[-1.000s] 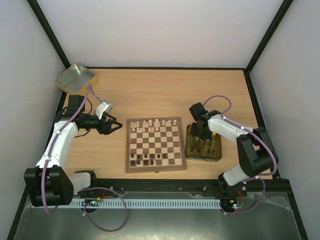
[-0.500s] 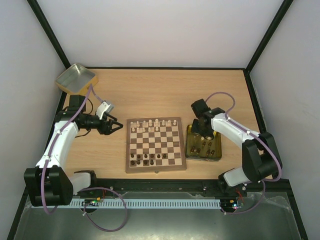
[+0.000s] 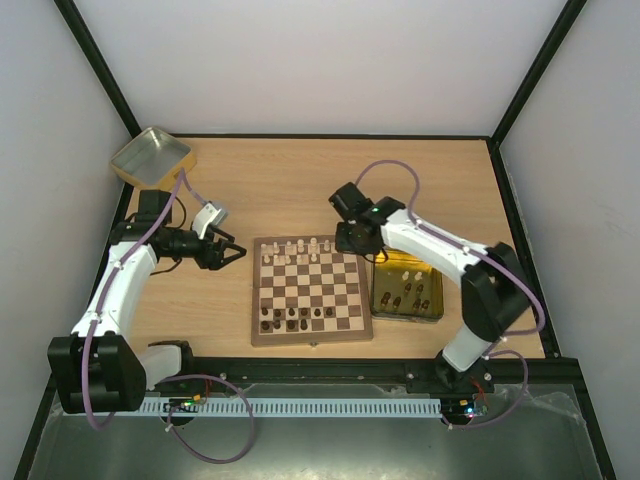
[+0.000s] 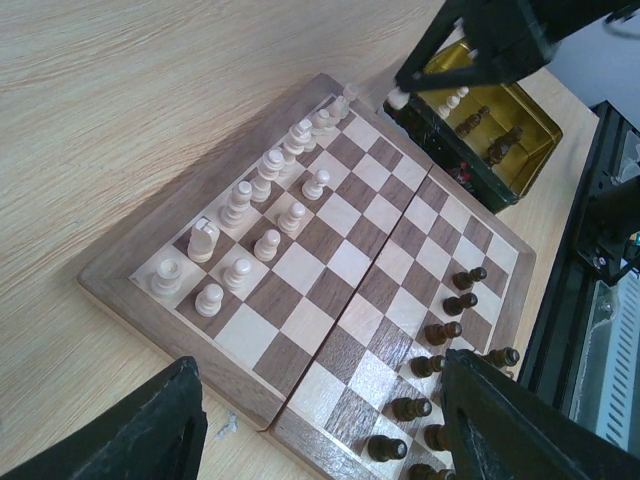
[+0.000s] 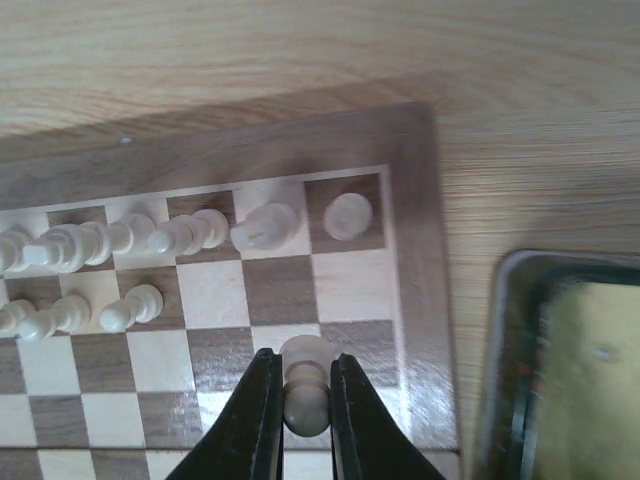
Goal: Set up the chess pieces on the board
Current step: Place the chess piece on the chessboard, then pick up the chess piece from the storage box, then place the chess piece on the chessboard, then pick up the chess piece from the storage box.
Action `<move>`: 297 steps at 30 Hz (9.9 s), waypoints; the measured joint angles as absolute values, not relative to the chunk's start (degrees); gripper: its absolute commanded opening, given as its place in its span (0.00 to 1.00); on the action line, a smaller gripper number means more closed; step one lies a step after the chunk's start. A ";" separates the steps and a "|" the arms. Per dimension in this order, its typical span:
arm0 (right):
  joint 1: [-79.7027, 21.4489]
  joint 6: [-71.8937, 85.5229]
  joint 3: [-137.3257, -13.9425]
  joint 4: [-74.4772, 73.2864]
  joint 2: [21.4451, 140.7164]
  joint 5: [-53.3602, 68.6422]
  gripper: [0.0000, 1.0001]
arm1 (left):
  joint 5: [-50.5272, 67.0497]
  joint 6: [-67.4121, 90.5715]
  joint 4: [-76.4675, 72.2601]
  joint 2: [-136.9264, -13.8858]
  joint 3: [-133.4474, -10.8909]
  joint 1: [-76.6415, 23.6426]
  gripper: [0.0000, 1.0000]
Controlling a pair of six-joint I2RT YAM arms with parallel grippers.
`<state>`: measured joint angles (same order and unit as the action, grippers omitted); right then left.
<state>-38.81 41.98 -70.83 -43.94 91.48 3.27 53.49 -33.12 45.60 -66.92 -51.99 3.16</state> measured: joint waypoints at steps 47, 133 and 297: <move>-43.44 42.26 -77.32 -38.65 107.77 8.86 0.23 | 53.45 -32.51 45.30 -66.70 -51.68 3.11 0.65; -38.81 43.11 -65.69 -47.51 82.63 -0.40 0.07 | 52.86 -31.62 44.12 -66.35 -51.66 1.50 0.65; -16.14 41.60 -46.78 -36.18 77.69 -1.34 0.03 | 52.01 -30.30 43.11 -67.00 -51.66 -1.02 0.65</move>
